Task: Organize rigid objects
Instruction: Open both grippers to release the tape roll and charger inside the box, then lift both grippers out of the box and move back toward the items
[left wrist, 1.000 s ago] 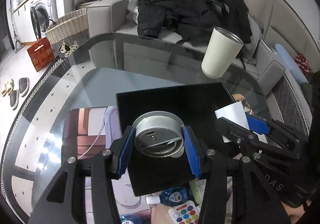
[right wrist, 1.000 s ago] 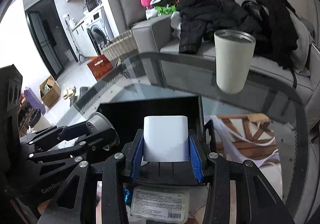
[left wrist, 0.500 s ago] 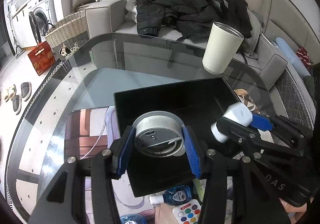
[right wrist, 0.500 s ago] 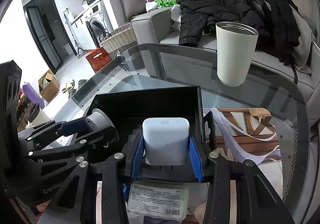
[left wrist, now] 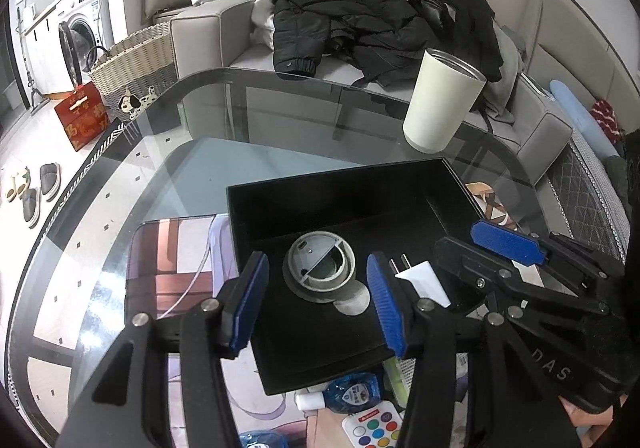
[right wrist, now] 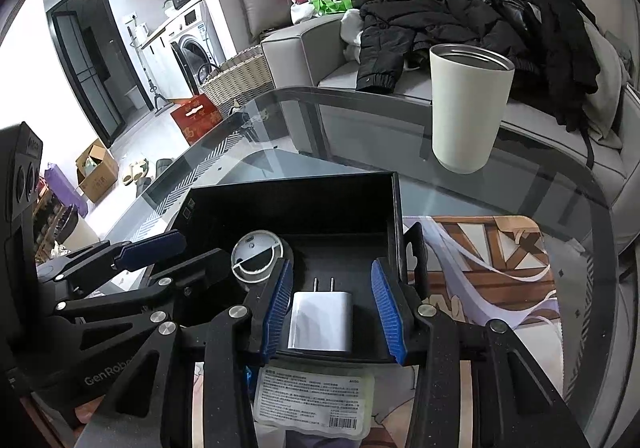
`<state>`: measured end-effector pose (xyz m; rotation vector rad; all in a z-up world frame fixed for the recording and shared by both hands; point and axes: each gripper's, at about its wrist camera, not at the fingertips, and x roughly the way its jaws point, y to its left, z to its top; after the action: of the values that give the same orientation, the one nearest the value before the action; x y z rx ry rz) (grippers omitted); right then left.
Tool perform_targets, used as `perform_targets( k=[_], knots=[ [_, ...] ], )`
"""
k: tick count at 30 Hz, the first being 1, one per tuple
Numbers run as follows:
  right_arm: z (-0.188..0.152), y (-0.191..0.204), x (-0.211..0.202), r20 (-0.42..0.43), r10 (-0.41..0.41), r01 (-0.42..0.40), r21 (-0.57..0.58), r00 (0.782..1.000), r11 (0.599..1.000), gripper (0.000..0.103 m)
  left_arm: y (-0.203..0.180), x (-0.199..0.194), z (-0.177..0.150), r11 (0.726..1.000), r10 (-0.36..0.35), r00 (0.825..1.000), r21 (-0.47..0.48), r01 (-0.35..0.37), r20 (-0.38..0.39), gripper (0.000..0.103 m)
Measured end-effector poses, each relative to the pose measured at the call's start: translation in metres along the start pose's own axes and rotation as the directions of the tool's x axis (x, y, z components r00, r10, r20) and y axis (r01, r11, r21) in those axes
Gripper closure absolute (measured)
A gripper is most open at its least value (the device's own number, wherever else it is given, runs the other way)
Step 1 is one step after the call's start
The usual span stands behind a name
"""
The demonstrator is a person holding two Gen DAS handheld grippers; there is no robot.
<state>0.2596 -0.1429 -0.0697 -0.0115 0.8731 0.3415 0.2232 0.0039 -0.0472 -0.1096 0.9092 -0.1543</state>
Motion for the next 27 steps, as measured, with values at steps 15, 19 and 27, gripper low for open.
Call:
perform_targets(
  k=[15, 19, 27],
  knots=[
    [-0.001, -0.003, -0.005, 0.012, 0.005, -0.005, 0.021, 1.000, 1.000, 0.061, 0.000, -0.023, -0.001, 1.000, 0.003, 0.997, -0.010, -0.002, 0.081, 0.040],
    [-0.002, 0.003, -0.024, 0.079, -0.003, 0.002, 0.007, 0.997, 1.000, 0.061, -0.005, -0.050, -0.002, 1.000, 0.004, 0.981, 0.015, -0.008, 0.192, 0.038],
    [-0.007, 0.029, -0.106, 0.354, -0.052, 0.072, -0.044, 0.934, 0.996, 0.056, -0.014, -0.133, -0.020, 0.998, 0.022, 0.865, 0.038, -0.047, 0.501, 0.030]
  ],
)
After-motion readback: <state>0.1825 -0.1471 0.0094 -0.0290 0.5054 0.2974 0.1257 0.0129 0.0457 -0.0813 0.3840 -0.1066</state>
